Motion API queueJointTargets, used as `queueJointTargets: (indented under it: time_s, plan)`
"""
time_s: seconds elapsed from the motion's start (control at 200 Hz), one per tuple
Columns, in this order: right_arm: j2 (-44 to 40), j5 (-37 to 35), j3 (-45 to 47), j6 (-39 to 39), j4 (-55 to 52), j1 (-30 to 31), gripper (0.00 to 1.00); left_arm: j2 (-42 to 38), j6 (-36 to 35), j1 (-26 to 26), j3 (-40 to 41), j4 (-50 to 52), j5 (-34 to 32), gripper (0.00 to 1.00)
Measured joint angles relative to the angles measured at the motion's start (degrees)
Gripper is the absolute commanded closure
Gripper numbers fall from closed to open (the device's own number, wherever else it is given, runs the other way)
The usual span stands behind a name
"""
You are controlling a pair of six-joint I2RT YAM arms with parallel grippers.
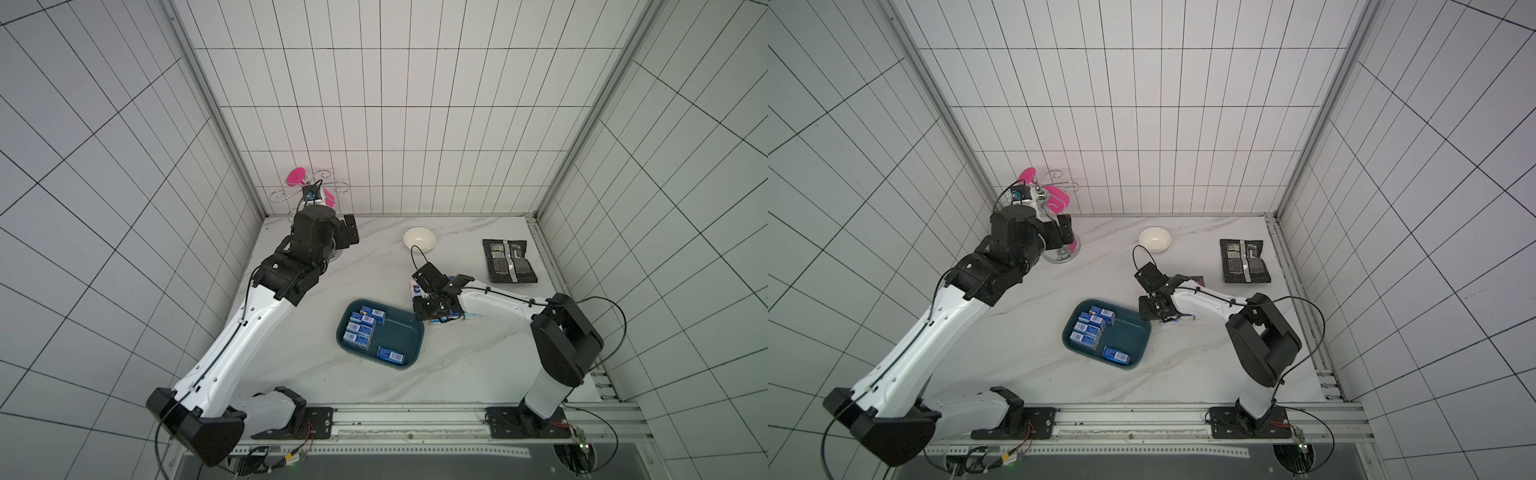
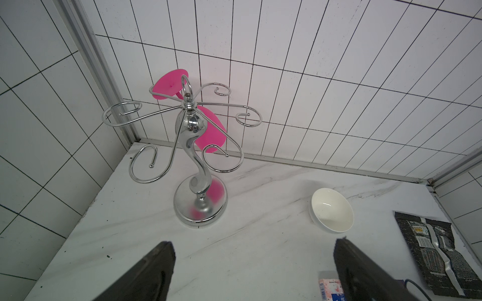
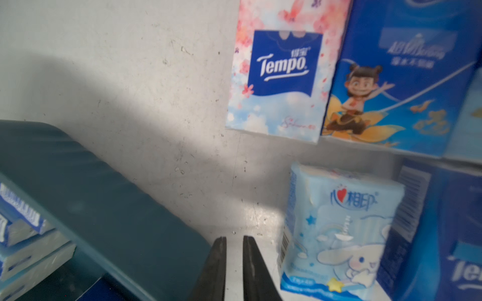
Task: Take the pocket tissues out of the storage box
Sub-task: Adjust the storage box at the center of the board, then adjust the pocket tissues at the center of the board.
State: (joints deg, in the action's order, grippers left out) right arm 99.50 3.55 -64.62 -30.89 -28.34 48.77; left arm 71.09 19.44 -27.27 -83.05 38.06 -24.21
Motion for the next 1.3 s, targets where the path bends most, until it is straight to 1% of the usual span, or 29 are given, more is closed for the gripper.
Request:
queueJointTargets:
  time_s: [0.42, 0.715, 0.99, 1.304]
  plan:
    - [3.3, -0.2, -1.0, -0.4, 0.3, -1.9, 0.83, -0.6, 0.0, 0.0, 0.0, 0.1, 0.0, 0.02]
    - [5.2, -1.3, -3.5, 0.4, 0.5, -2.5, 0.83, -0.7, -0.1, 0.2, 0.0, 0.2, -0.2, 0.02]
    - [5.5, -1.9, -3.5, 1.0, 0.3, -3.8, 0.83, -0.8, -0.4, 0.5, 0.0, 0.3, -0.2, 0.02]
    - [5.5, -2.3, -3.5, 1.6, 0.2, -3.8, 0.83, -0.8, -0.4, 0.5, 0.0, 0.3, -0.2, 0.02]
